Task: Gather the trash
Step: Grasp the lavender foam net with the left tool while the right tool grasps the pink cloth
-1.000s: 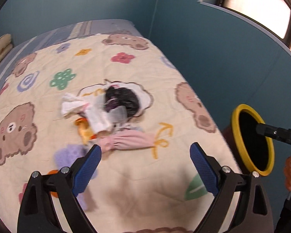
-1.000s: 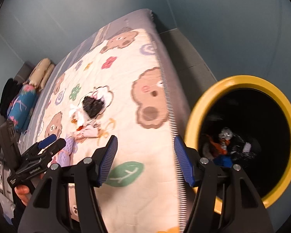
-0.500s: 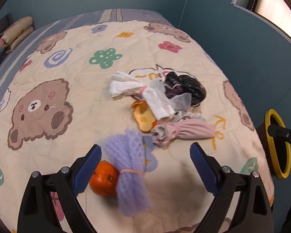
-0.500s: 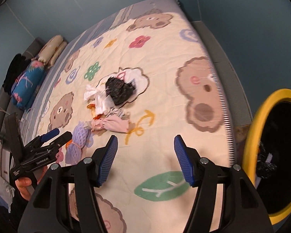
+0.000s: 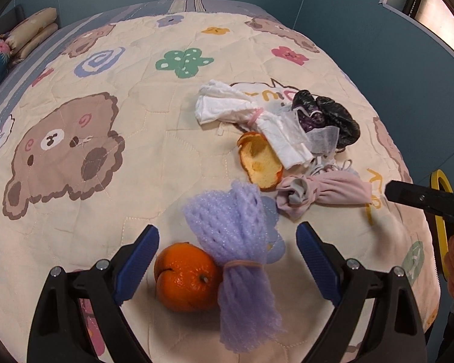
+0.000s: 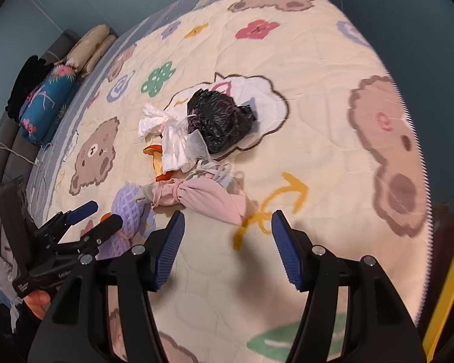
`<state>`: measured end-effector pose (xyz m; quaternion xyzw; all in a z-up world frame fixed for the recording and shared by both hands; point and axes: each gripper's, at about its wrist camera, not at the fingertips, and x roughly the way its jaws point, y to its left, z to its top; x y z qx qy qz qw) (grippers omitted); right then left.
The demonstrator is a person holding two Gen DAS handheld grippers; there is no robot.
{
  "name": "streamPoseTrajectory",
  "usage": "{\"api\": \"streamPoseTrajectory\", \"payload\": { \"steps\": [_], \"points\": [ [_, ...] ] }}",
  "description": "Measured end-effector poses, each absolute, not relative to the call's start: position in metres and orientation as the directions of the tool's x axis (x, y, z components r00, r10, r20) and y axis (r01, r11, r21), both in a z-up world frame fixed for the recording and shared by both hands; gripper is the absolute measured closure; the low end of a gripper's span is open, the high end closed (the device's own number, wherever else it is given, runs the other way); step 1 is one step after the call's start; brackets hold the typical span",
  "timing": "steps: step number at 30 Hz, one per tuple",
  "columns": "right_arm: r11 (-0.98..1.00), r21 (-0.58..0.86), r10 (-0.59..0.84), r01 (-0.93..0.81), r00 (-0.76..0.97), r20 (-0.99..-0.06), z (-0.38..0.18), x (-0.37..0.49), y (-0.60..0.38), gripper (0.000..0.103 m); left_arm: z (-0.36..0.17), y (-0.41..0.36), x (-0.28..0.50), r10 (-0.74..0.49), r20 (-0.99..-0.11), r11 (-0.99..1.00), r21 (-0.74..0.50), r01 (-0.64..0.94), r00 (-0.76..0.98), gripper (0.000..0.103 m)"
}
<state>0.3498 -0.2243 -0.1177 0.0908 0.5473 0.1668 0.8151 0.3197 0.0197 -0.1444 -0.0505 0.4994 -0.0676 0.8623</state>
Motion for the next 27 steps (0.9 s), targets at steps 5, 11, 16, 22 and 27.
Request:
{"api": "streamPoseTrajectory", "payload": {
  "steps": [5,11,16,22,27],
  "points": [
    [0.928,0.313,0.365,-0.203,0.322,-0.873,-0.131,0.360,-0.205,0.045,-0.155,0.020,0.322,-0.172,-0.861,0.985,-0.163,0.061,0.478,0.021],
    [0.935,0.273,0.332,-0.225,0.297,-0.895,-0.150,0.368,-0.188,0.046,-0.158,0.019,0.322,-0.136,-0.859,0.991,-0.126,0.054,0.493,0.041],
    [0.945,0.211,0.283,-0.251,0.298,-0.912,-0.159,0.367,-0.177,0.059,-0.157,0.023,0.322,-0.159,-0.855,0.987,-0.156,0.049,0.493,0.067],
    [0.952,0.152,0.235,-0.267,0.310,-0.921,-0.164,0.364,-0.173,0.084,-0.156,0.019,0.318,-0.173,-0.850,0.985,-0.164,0.062,0.498,0.075],
    [0.950,0.146,0.236,-0.276,0.330,-0.914,-0.161,0.360,-0.169,0.095,-0.151,0.023,0.316,-0.203,-0.844,0.978,-0.197,0.064,0.497,0.075]
  ]
}}
